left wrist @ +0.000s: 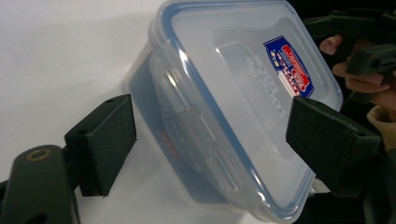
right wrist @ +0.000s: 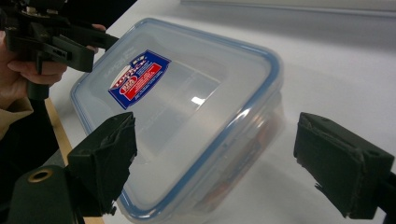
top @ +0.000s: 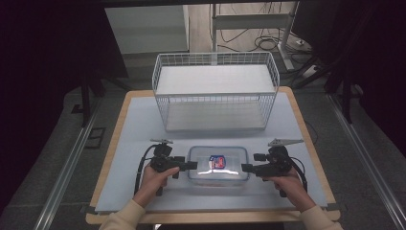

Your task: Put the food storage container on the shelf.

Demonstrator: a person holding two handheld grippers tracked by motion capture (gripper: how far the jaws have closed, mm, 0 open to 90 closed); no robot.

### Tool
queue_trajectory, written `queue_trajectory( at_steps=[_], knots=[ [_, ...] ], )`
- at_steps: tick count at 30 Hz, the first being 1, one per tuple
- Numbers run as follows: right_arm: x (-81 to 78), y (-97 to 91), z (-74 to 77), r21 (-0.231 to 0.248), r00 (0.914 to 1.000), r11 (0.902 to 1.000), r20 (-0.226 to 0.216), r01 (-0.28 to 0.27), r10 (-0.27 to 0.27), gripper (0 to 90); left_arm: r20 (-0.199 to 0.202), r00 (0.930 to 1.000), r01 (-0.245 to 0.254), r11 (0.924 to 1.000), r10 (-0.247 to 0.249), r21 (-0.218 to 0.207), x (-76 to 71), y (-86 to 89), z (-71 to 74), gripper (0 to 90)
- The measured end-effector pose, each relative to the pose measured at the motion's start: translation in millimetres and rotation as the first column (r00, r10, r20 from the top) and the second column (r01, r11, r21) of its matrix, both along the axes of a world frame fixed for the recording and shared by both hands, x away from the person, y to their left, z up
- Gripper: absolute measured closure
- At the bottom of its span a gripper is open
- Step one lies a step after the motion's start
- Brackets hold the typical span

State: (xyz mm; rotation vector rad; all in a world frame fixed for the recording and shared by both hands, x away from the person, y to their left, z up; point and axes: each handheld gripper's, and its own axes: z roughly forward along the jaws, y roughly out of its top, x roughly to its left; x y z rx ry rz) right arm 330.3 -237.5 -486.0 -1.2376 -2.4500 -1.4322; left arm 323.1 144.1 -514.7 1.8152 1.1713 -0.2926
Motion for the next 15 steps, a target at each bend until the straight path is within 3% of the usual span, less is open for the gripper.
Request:
queue_trajectory(
  at_steps=[7,12,15],
  knots=[
    [1.1,2.4,-5.4,0.002,0.9991,0.9999,-0.041,-0.015,0.015,11.7,-0.029,0.9994,0.018,0.9996,-0.018,-0.024,0.8,-2.9,-5.5,18.3],
    [3.5,5.7,-12.8,-0.002,0.9959,0.9996,-0.087,-0.028,0.027,11.2,-0.042,0.9987,0.028,0.9981,-0.030,-0.055,1.2,-3.4,-6.5,23.3],
    [5.3,7.3,-16.9,0.014,0.9919,0.9994,-0.123,-0.031,0.032,11.4,-0.039,0.9986,0.033,0.9982,-0.035,-0.051,1.1,-2.8,-6.1,24.7]
  ],
)
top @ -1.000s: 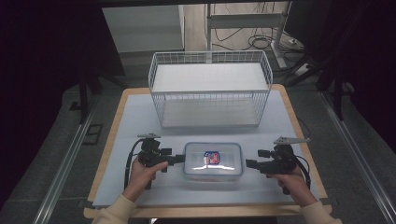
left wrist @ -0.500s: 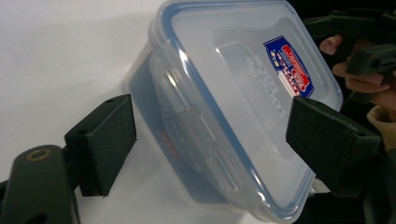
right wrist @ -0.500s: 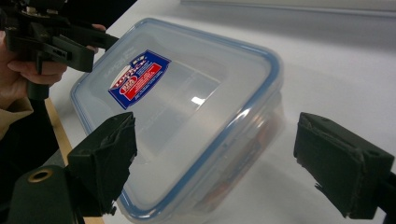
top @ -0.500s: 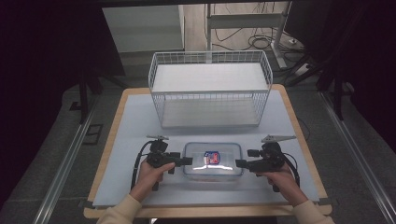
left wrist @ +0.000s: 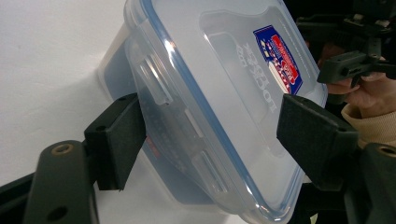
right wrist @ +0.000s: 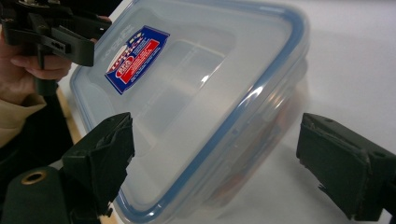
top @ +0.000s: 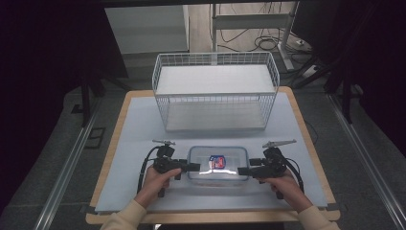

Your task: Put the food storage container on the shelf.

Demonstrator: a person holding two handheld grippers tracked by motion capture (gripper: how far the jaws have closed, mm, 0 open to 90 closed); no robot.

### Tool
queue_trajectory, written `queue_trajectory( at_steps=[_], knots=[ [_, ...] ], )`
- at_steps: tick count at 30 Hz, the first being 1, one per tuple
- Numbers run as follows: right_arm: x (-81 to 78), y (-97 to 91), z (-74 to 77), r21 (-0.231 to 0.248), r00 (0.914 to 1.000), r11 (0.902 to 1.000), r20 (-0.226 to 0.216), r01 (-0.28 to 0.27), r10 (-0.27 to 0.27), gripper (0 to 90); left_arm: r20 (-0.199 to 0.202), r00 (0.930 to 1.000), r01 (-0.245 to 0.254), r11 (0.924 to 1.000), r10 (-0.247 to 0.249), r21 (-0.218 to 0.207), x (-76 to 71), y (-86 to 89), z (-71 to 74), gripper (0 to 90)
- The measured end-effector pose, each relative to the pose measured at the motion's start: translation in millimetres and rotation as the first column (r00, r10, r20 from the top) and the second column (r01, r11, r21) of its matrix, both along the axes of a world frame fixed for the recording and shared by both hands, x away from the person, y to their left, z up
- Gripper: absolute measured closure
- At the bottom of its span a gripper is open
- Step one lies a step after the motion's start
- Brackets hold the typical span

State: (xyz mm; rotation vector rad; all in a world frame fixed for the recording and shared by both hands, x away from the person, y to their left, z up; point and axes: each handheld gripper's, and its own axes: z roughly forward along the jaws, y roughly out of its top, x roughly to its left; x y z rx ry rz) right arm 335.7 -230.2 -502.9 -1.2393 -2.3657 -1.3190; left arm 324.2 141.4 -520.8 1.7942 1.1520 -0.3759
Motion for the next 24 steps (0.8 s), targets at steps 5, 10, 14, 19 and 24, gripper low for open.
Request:
queue_trajectory(
  at_steps=[5,10,14,19,24],
  knots=[
    [2.6,3.0,-4.5,0.046,0.9976,0.9989,-0.067,-0.011,0.014,14.7,0.005,1.0000,-0.002,1.0000,0.002,-0.002,-0.5,0.5,0.3,26.4],
    [3.7,0.4,-5.2,0.066,0.9938,0.9976,-0.110,0.022,-0.014,20.4,0.009,1.0000,-0.003,1.0000,0.003,0.001,-1.0,0.3,0.6,26.6],
    [3.6,-4.8,-3.3,0.084,0.9896,0.9957,-0.142,0.038,-0.026,28.9,0.008,1.0000,-0.005,1.0000,0.005,0.003,-1.6,1.0,1.3,27.3],
    [3.9,-9.5,-2.0,0.103,0.9852,0.9937,-0.170,0.044,-0.026,34.8,0.028,0.9996,-0.005,1.0000,0.004,0.007,-3.7,1.2,2.8,28.6],
    [2.0,-12.1,-0.4,0.111,0.9872,0.9932,-0.158,0.037,-0.019,38.3,0.046,0.9989,-0.013,0.9999,0.013,-0.001,-7.8,2.9,4.3,31.7]
  ],
)
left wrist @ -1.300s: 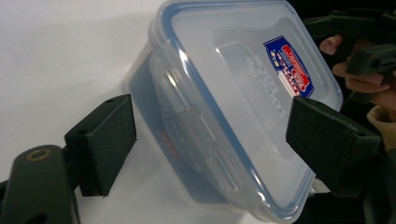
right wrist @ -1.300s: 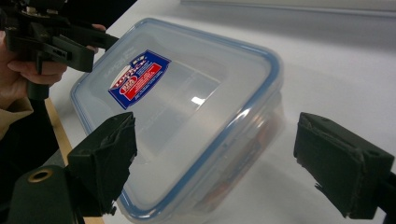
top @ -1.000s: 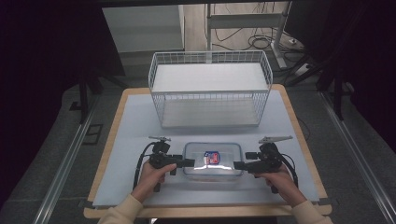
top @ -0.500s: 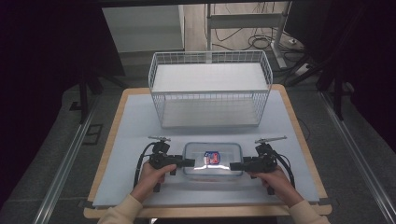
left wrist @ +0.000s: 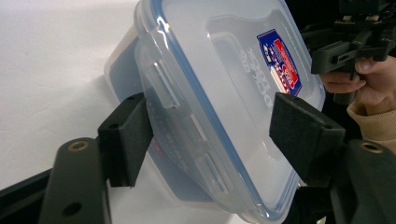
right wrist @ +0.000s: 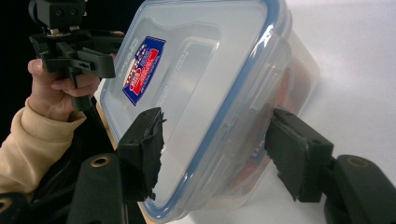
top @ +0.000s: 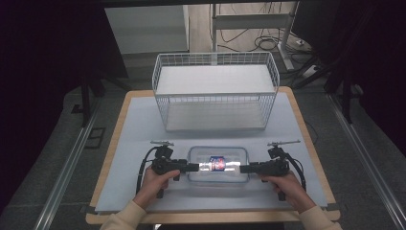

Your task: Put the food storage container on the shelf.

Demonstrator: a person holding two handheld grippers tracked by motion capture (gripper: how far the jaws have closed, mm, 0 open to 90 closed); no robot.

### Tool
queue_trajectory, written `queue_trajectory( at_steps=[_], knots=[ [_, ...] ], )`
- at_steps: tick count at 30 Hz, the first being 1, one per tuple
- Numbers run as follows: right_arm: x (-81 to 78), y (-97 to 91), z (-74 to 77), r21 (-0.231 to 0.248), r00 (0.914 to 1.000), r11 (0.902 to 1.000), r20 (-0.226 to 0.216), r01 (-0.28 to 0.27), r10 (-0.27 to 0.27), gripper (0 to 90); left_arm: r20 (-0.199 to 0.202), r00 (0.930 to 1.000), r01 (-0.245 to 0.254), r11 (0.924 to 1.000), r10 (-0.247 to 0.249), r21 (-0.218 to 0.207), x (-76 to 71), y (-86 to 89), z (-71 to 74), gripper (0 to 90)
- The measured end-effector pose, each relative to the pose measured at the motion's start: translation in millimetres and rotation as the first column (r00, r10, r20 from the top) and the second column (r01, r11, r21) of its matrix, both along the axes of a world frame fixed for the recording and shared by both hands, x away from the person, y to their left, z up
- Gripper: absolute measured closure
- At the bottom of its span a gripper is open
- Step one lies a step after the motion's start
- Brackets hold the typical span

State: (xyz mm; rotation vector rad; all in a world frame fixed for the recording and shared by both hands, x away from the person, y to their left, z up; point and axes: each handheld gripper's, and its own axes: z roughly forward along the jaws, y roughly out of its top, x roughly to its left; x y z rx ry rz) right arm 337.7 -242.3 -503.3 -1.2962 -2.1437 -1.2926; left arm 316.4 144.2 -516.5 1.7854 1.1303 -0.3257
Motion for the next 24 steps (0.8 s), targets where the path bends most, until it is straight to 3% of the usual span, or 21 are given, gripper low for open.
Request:
queue_trajectory(
  at_steps=[19,24],
  knots=[
    [-8.0,-1.9,5.8,-0.012,0.9978,0.9994,0.057,-0.031,0.032,44.0,0.030,0.9994,0.020,0.9986,-0.018,-0.048,-8.1,10.7,1.0,43.6],
    [-9.1,-1.6,6.4,-0.013,0.9975,0.9994,0.063,-0.031,0.032,44.5,0.039,0.9991,0.020,0.9990,-0.018,-0.041,-10.4,10.7,1.7,44.0]
  ],
)
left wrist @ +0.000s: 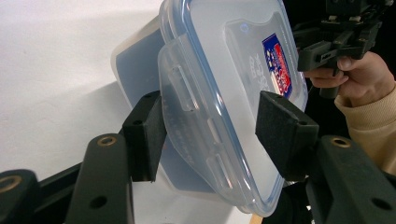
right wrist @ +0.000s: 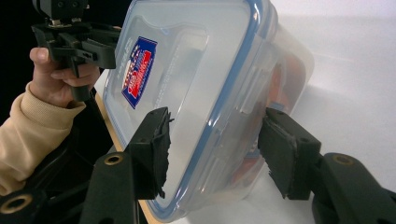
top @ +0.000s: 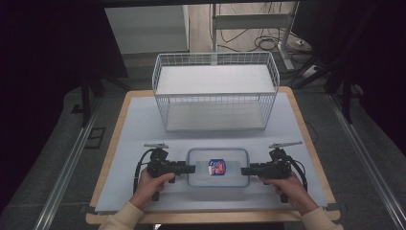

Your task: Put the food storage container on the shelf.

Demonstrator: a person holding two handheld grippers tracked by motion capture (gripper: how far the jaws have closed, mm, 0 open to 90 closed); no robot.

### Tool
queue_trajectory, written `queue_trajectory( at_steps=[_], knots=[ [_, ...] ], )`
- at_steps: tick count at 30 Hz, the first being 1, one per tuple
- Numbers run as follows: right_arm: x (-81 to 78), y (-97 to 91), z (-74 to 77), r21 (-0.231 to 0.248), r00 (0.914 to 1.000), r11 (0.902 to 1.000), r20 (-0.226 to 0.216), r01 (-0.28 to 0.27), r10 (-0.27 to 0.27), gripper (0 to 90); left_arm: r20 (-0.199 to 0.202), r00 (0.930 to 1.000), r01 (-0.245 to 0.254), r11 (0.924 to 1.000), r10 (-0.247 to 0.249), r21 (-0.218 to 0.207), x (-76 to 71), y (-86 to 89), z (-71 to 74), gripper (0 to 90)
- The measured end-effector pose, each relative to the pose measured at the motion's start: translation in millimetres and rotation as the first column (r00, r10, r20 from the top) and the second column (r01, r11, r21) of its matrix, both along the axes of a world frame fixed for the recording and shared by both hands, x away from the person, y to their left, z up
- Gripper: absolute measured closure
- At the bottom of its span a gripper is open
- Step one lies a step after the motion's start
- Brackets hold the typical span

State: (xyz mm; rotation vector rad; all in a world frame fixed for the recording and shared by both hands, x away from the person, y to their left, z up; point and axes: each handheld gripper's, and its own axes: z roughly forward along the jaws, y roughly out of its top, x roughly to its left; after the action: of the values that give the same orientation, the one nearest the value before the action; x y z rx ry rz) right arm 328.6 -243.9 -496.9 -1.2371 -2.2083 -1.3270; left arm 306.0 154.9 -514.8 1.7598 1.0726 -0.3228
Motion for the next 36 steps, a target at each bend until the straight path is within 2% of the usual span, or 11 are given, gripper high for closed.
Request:
queue_trajectory(
  at_steps=[4,6,19,24,29,36],
  knots=[
    [-0.3,-0.3,0.3,0.003,0.9999,0.9999,-0.006,0.011,-0.011,45.8,0.000,0.9998,-0.021,0.9998,0.021,-0.004,-2.7,-1.2,0.4,44.1],
    [-0.4,-0.8,0.4,0.012,0.9995,0.9997,-0.023,0.022,-0.022,47.3,-0.002,0.9993,-0.038,0.9992,0.038,-0.015,-4.6,-1.2,0.1,44.9],
    [-4.1,-2.8,3.7,0.045,0.9957,0.9967,-0.067,0.067,-0.064,53.1,0.044,0.9945,-0.095,0.9954,0.095,-0.009,-20.0,-4.1,7.3,47.9],
    [-5.2,-2.9,5.9,0.047,0.9953,0.9958,-0.060,0.078,-0.075,53.7,0.071,0.9924,-0.100,0.9950,0.100,-0.006,-23.0,-4.3,12.4,49.6],
    [-5.0,-3.5,6.8,0.050,0.9957,0.9955,-0.050,0.080,-0.078,53.7,0.078,0.9915,-0.104,0.9946,0.104,-0.001,-23.9,-5.3,14.3,50.1],
    [-4.8,-4.8,13.6,0.053,0.9966,0.9952,-0.013,0.082,-0.081,53.6,0.098,0.9894,-0.107,0.9943,0.107,-0.005,-23.4,-6.9,20.8,50.2]
  ],
)
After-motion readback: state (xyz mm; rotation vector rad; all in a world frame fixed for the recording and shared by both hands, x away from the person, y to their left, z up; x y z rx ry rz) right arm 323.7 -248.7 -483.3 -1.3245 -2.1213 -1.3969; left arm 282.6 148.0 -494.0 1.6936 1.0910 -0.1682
